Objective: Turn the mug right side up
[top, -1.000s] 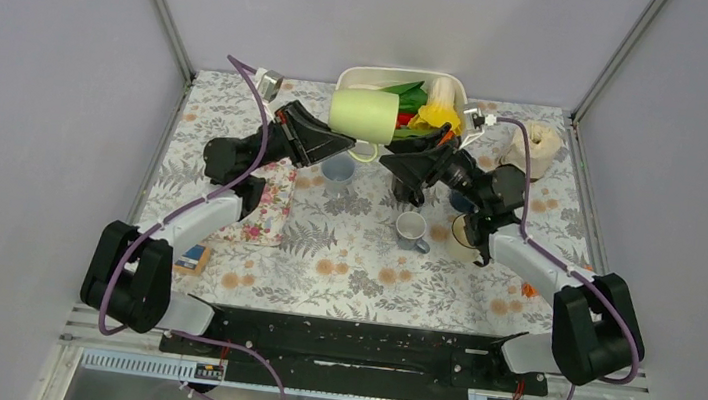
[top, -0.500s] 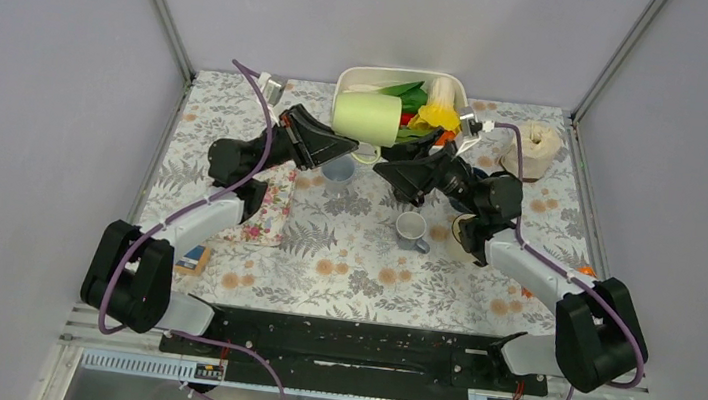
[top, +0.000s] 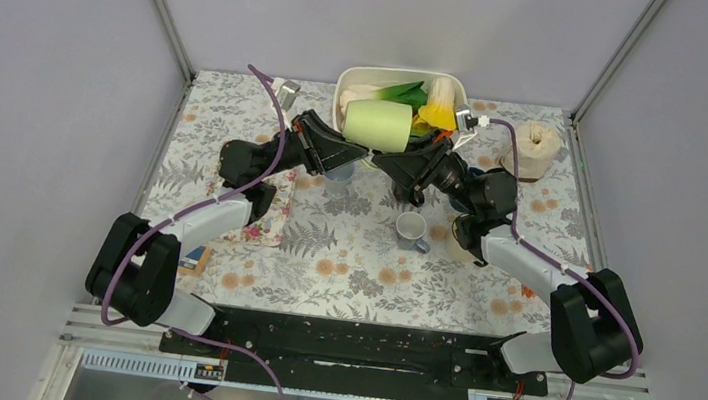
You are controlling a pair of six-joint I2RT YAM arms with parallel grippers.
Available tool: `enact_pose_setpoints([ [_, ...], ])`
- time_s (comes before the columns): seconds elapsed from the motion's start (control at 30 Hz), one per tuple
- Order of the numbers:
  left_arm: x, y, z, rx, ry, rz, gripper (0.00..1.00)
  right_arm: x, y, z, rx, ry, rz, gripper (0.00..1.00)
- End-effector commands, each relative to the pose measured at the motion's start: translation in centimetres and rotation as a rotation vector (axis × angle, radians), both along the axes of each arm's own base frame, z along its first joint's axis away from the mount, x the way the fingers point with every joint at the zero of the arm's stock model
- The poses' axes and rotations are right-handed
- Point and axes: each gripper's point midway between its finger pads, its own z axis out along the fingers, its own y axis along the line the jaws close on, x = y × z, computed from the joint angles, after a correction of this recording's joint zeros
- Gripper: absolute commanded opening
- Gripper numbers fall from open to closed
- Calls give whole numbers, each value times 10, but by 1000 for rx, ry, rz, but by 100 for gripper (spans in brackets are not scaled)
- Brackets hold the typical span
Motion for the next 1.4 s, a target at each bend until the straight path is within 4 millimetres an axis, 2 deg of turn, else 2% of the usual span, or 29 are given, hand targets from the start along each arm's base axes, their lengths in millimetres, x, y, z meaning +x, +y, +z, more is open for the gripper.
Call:
enact_pose_setpoints([
  [0.0, -15, -2, 21, -40, -146, -9, 0, -4, -1, 31, 74, -47, 6, 57],
  [0.23, -20, -4, 20, -34, -173, -22, 0, -5, -3, 34, 88, -38, 6, 42],
  [0.33, -23, -8, 14, -16, -182, -33, 0, -6, -5, 39, 97, -39, 3, 26],
  [0.43, -27, -12, 7, 9, -189, -51, 0, -7, -8, 44, 99, -55, -9, 2],
  [0.5, -29, -13, 5, 22, -200, -61, 2, -5, -12, 47, 90, -73, -27, 0],
  [0.53, -30, -13, 4, 29, -204, -65, 12, -4, -14, 49, 83, -86, -36, 0],
  [0.7, -33, -14, -2, 78, -229, -76, 87, -8, -18, 54, -20, -200, -57, 0],
  [0.73, -33, -14, -5, 96, -232, -76, 97, -10, -17, 55, -53, -227, -57, 0],
  [0.87, -29, -10, -14, 170, -267, -63, 99, -14, -18, 51, -153, -289, -78, 0],
  [0.97, -18, 6, -13, 205, -288, -26, 99, -10, -21, 43, -263, -308, -121, 0],
  [1.13, 1, 47, -12, 283, -302, 75, 99, 2, -32, 14, -496, -373, -228, 0],
  [1.2, 11, 67, -19, 346, -302, 147, 99, 8, -36, 1, -577, -399, -278, 0],
  [1.3, 36, 103, -45, 532, -247, 354, 99, 10, -36, -16, -681, -445, -312, 0],
  [1.37, 38, 126, -60, 678, -268, 464, 99, 4, -28, -33, -752, -470, -291, 0],
])
